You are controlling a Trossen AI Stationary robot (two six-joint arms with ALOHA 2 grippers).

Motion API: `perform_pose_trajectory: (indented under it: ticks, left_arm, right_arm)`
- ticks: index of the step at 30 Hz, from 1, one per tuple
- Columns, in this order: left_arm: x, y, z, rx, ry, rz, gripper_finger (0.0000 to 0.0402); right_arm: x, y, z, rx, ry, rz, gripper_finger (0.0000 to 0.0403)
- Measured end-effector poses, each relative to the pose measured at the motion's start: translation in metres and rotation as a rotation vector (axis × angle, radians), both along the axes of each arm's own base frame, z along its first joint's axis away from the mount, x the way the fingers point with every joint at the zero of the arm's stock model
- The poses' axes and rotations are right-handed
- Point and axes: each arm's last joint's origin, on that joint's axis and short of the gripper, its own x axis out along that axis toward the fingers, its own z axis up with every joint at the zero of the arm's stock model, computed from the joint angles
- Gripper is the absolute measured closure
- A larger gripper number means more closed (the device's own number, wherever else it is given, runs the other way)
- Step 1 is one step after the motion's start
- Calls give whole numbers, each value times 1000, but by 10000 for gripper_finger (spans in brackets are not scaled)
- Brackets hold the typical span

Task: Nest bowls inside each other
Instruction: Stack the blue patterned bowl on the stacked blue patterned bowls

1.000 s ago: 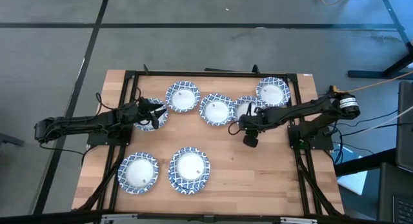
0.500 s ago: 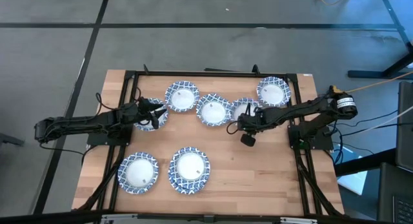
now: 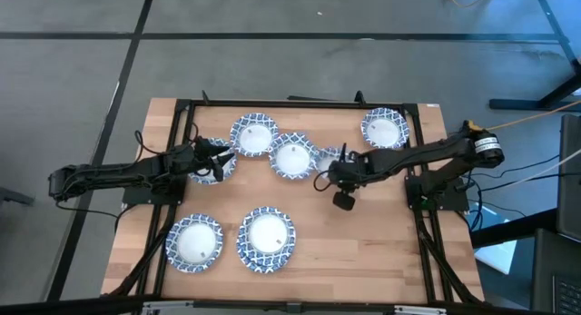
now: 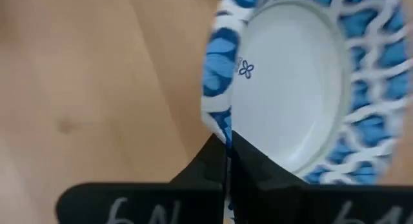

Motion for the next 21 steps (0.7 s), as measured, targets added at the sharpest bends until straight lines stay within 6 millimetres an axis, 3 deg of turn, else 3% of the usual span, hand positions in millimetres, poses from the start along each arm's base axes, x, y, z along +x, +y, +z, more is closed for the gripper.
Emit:
perform_pose_trajectory:
  ticks: [6, 12, 17, 21]
  left_arm:
    - [0, 0, 0, 2, 1, 7, 242]
    - [-1, 1, 1, 19, 1, 53, 242]
    - [-1, 1, 1, -15, -22, 57, 242]
    - [-1, 1, 1, -53, -48, 71, 242]
  right_arm:
    - [14, 14, 47, 3, -89, 50, 400]
    - [20, 48, 87, 26, -218, 159, 401]
    - [19, 76, 110, 62, -299, 281, 401]
    - [21, 91, 113, 107, -353, 360, 401]
